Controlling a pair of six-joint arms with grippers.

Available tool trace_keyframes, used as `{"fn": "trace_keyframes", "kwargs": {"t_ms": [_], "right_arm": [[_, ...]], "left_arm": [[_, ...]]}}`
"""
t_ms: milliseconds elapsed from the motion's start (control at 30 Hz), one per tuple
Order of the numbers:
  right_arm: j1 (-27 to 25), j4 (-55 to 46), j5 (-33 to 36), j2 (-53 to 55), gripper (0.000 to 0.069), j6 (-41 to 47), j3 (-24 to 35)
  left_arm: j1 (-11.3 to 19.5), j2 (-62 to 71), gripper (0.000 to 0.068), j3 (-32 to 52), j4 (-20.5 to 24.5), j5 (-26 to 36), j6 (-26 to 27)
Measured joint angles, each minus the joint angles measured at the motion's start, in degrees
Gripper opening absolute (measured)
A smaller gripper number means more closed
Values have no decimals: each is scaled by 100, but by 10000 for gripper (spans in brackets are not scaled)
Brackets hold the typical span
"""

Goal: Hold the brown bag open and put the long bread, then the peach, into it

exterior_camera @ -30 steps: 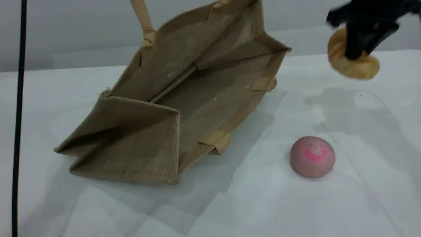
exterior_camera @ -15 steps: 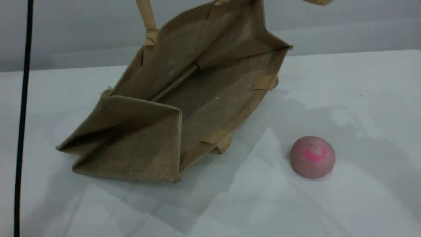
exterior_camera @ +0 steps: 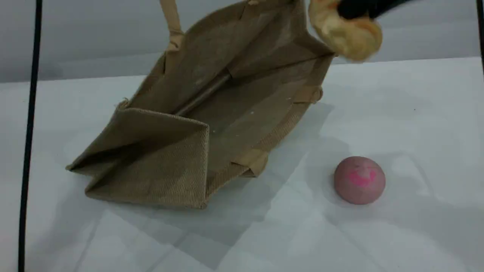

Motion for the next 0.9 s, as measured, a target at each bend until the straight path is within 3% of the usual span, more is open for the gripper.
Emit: {"fn": "trace_keyframes", "kwargs": {"t_ms": [233, 700, 900], "right_arm": [[0, 2025, -858, 202, 57, -1537, 901], [0, 5909, -735, 1626, 57, -4559, 778], [0, 6464, -133, 2342, 57, -5558, 292]], "left_arm": [[-6, 0, 94, 0, -290, -5, 221], [-6, 0, 94, 0, -420, -5, 225], [-6, 0, 94, 0, -420, -5, 225]]}}
